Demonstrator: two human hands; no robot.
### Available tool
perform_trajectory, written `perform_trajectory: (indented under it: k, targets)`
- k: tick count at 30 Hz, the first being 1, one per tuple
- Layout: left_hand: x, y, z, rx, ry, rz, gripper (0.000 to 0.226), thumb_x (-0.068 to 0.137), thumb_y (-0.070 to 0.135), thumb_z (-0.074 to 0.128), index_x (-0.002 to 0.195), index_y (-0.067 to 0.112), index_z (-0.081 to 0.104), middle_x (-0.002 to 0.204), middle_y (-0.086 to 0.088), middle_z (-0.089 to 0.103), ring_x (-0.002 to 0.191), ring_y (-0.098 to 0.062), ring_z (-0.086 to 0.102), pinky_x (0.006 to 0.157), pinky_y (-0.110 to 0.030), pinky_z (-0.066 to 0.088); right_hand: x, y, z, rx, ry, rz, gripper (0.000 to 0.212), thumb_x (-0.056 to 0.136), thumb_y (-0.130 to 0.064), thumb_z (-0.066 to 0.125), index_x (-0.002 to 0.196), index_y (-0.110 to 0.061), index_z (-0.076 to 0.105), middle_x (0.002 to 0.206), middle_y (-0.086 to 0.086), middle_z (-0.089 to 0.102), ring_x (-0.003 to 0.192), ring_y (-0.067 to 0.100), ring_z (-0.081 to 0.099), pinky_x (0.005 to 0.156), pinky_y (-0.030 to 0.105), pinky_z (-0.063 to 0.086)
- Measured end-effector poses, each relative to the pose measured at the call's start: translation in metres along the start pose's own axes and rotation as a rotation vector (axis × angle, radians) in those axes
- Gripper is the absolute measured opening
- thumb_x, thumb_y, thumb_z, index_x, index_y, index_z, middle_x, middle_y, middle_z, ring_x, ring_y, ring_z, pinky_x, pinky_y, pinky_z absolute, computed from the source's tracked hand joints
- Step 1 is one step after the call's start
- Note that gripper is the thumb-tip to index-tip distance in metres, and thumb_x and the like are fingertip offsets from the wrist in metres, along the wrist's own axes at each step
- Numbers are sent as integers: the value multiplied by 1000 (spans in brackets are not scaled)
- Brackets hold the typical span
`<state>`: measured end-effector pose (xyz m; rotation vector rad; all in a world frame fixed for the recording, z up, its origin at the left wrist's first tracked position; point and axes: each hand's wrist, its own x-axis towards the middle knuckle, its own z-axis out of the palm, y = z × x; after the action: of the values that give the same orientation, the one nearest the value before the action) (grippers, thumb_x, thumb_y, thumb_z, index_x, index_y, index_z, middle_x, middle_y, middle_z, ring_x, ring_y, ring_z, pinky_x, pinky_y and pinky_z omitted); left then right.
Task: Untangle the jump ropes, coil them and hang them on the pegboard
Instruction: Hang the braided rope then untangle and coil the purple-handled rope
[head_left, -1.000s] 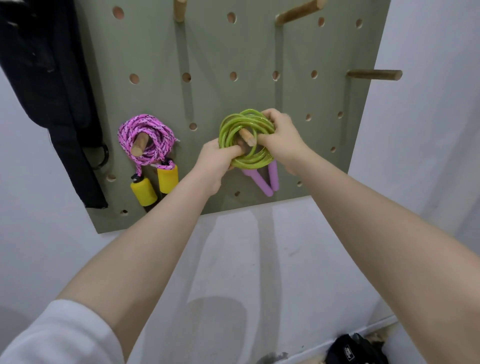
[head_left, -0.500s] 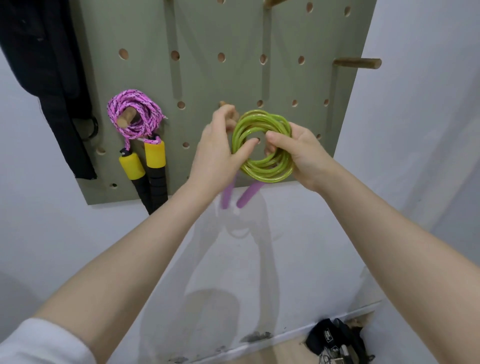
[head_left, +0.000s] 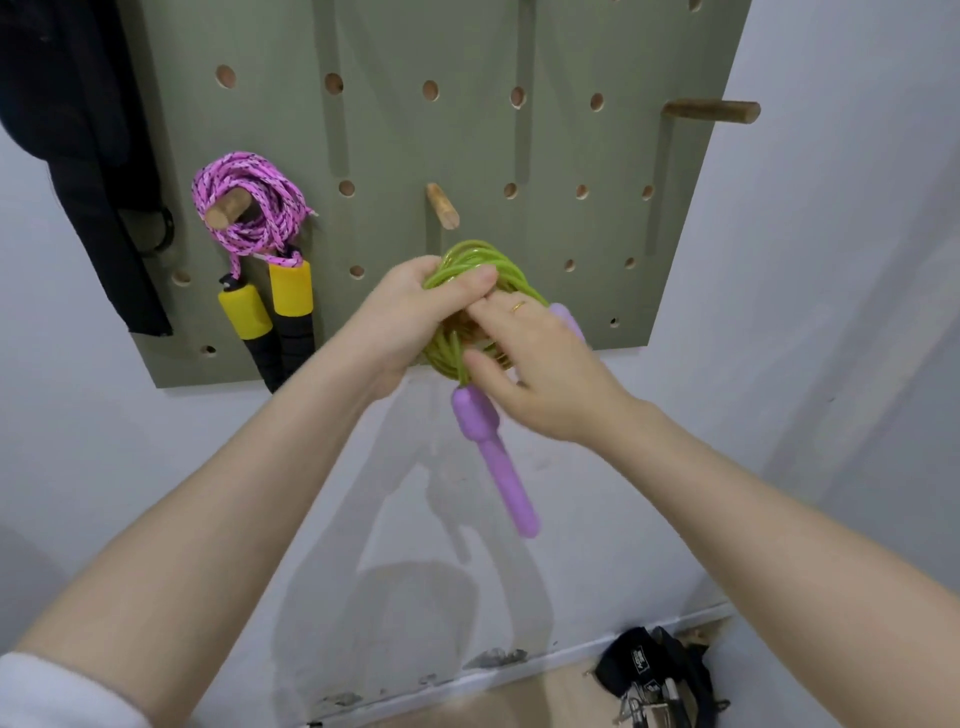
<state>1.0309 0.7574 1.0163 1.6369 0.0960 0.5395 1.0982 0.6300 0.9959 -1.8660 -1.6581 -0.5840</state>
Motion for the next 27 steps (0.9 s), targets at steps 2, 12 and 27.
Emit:
perform_trajectory:
  k: [2, 12, 27]
  targets:
    - [2, 2, -11, 53, -3, 22, 24, 80, 24, 68, 92, 4, 62, 73, -3, 65, 66, -13, 62, 65, -27, 53, 7, 7, -3, 52, 248, -25, 26, 86, -21, 48, 97, -6, 66, 86, 3, 65, 79, 20, 58, 70, 38, 49]
    - [18, 40, -43, 265, -4, 161, 16, 78, 23, 74, 76, 14, 60, 51, 7, 53, 42, -8, 49, 43, -16, 38, 57, 22, -2, 285, 229, 180, 48, 89, -24, 52, 134, -11, 42, 123, -4, 51, 112, 10, 52, 101, 30, 41]
    - [97, 16, -57, 1003, 250, 519, 51, 87, 49, 40, 121, 13, 55, 120, -9, 53, 114, -25, 46, 90, -26, 29, 111, 53, 23, -23, 367, 317, 35, 96, -17, 42, 130, -15, 47, 126, 10, 49, 108, 28, 52, 88, 43, 44]
